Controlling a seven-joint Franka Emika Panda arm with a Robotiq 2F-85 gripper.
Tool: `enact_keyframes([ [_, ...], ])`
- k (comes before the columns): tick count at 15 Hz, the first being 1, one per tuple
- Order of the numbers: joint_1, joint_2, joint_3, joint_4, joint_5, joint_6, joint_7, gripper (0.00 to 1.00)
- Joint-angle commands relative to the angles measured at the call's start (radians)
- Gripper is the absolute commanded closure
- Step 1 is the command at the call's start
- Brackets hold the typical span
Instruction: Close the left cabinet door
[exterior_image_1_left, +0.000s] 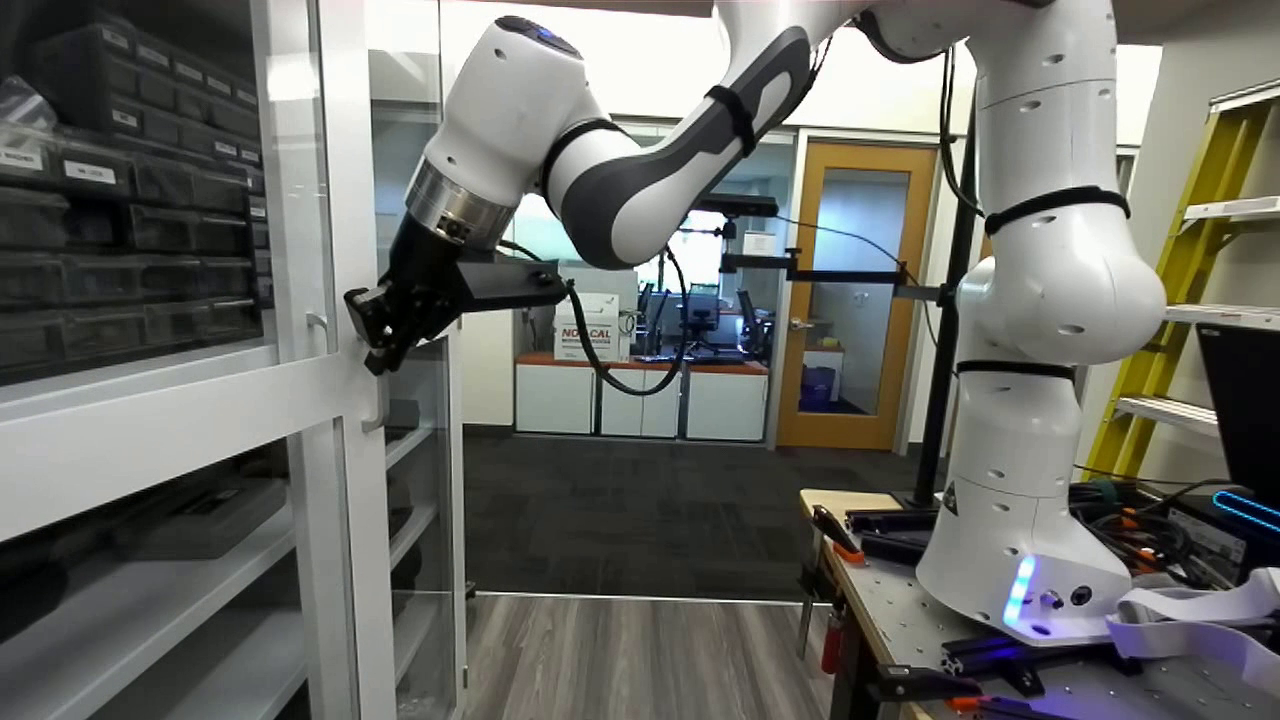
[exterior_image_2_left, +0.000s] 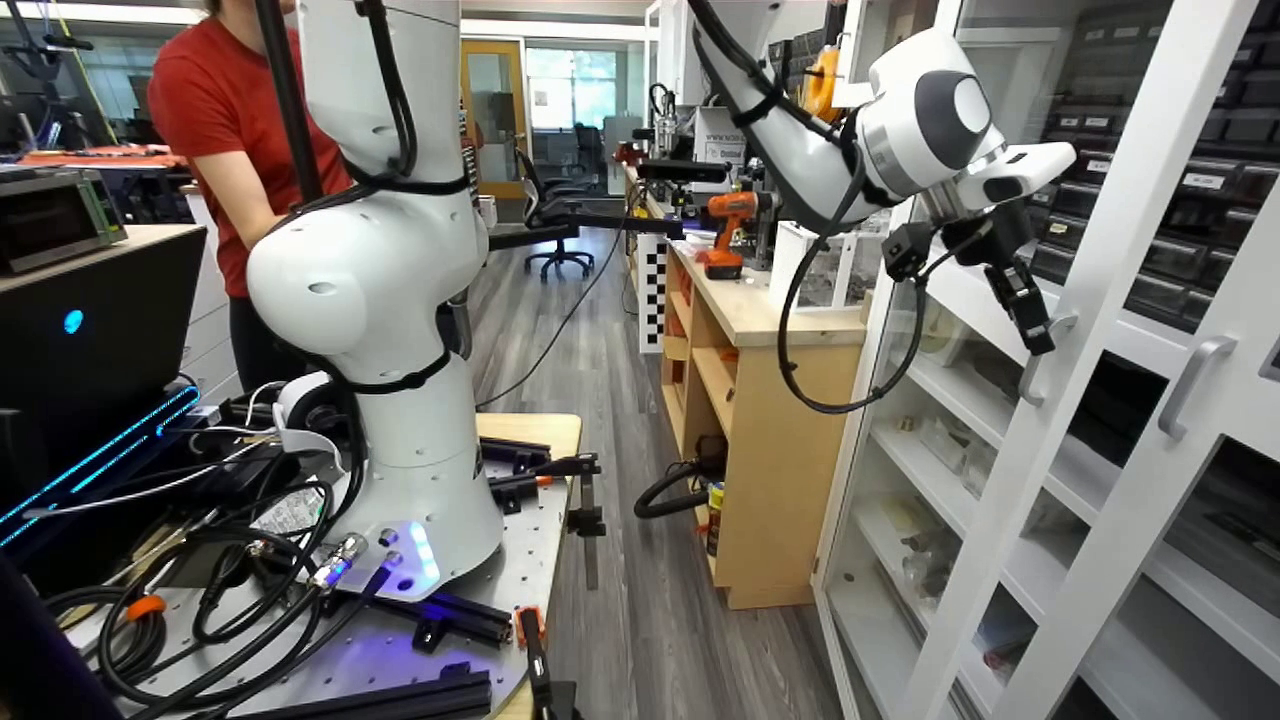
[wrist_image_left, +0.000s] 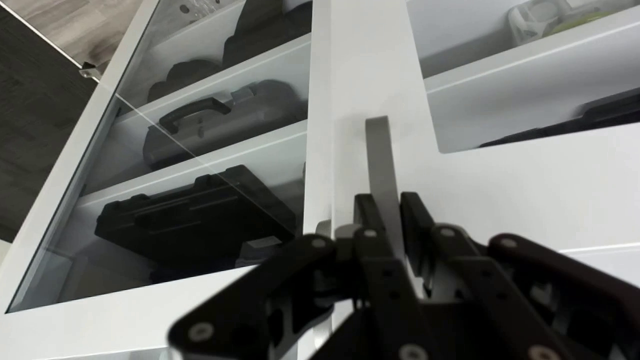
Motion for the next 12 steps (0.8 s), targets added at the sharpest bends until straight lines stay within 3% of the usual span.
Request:
enact_keyframes([
  [1, -0.008, 0.084, -0.019, 0.114, -0.036, 0.036, -0.036, 0.95],
  [12, 0.002, 0.303, -0.026, 0.386, -0.018, 0.078, -0.204, 0.95],
])
